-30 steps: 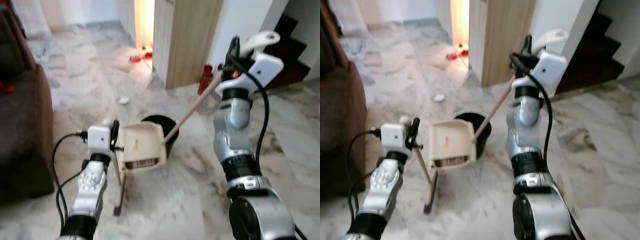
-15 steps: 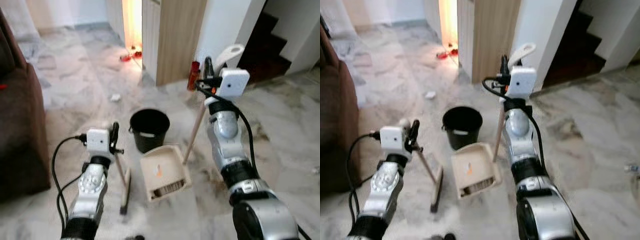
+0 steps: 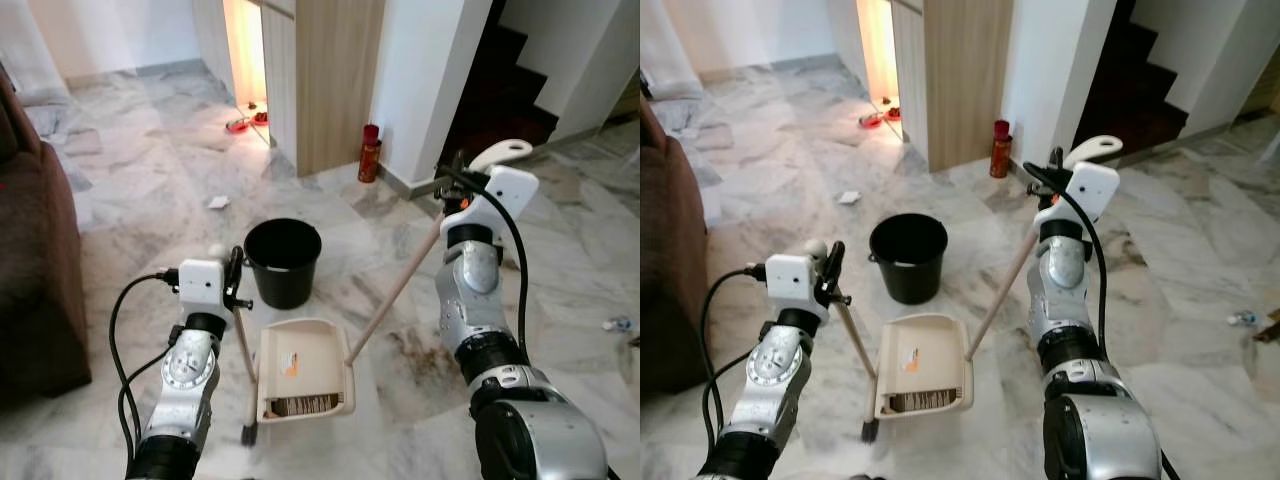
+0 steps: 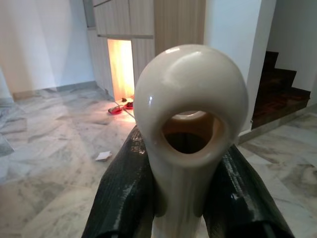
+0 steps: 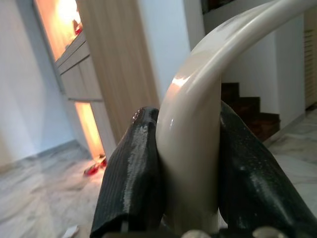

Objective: Sweep floor

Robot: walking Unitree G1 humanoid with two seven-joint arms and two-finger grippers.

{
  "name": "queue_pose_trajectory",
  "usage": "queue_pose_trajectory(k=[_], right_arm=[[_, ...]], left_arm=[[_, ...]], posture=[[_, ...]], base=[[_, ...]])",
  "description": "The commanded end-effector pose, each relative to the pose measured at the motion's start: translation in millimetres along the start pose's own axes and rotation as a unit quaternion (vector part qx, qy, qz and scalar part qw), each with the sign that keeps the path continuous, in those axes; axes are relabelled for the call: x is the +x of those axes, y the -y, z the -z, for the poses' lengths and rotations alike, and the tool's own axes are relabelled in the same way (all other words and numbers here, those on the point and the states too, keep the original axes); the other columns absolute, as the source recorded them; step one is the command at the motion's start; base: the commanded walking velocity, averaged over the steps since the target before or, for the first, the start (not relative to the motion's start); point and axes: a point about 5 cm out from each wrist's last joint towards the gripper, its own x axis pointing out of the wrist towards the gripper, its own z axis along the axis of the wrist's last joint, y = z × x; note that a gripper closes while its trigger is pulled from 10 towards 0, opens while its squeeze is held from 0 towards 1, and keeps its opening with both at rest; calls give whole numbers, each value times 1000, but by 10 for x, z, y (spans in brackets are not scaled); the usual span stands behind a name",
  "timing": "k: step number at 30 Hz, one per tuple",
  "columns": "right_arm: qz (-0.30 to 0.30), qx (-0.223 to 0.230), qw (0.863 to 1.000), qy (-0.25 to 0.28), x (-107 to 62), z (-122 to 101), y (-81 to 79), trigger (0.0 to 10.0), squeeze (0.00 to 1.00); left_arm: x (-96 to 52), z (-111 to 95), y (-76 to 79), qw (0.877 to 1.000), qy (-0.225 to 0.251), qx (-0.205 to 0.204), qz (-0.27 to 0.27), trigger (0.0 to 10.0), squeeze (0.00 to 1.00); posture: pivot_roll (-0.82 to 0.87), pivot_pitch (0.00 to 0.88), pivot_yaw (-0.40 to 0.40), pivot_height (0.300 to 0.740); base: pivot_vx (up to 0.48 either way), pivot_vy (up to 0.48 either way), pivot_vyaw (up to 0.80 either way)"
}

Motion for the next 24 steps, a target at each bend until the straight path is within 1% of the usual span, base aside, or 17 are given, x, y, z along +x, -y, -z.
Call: queue_pose_trajectory(k=[1, 4, 12, 15, 16, 17, 20, 21, 24], right_arm=[[5, 7, 1000, 10, 22, -41, 6, 10000, 0], [4, 11, 1000, 12, 27, -48, 2, 10000, 0], [-18, 24, 999, 26, 75, -122, -111, 10000, 0], [-36, 27, 998, 43, 137, -224, -200, 10000, 0], [-36, 27, 998, 43, 137, -224, -200, 10000, 0], [-44, 29, 997, 54, 174, -294, -244, 10000, 0], [-48, 34, 996, 70, 218, -384, -271, 10000, 0], [-50, 34, 995, 81, 248, -447, -278, 10000, 0], [-52, 32, 994, 87, 286, -507, -286, 10000, 0]], left_arm=[[54, -122, -17, 1000, 28, 8, -2, 10000, 0], [54, -126, -32, 1000, 29, 8, -6, 10000, 0], [59, -125, -51, 1000, 28, 10, -10, 10000, 0], [64, -128, -54, 999, 28, 12, -10, 10000, 0], [64, -128, -54, 999, 28, 12, -10, 10000, 0], [67, -132, -55, 999, 29, 12, -10, 10000, 0], [71, -134, -55, 999, 29, 11, -10, 10000, 0], [72, -138, -50, 999, 30, 10, -9, 10000, 0], [74, -139, -42, 999, 30, 9, -6, 10000, 0]], posture=[[54, 0, -35, 740], [56, 0, -35, 740], [60, 0, -35, 740], [61, 0, -35, 740], [61, 0, -35, 740], [63, 0, -37, 740], [64, 0, -37, 740], [64, 0, -36, 740], [58, 0, -34, 740]], base=[[0, 0, 0], [0, 0, 0], [0, 0, 0], [0, 0, 0], [0, 0, 0], [0, 0, 0], [0, 0, 0], [0, 0, 0], [0, 0, 0]])
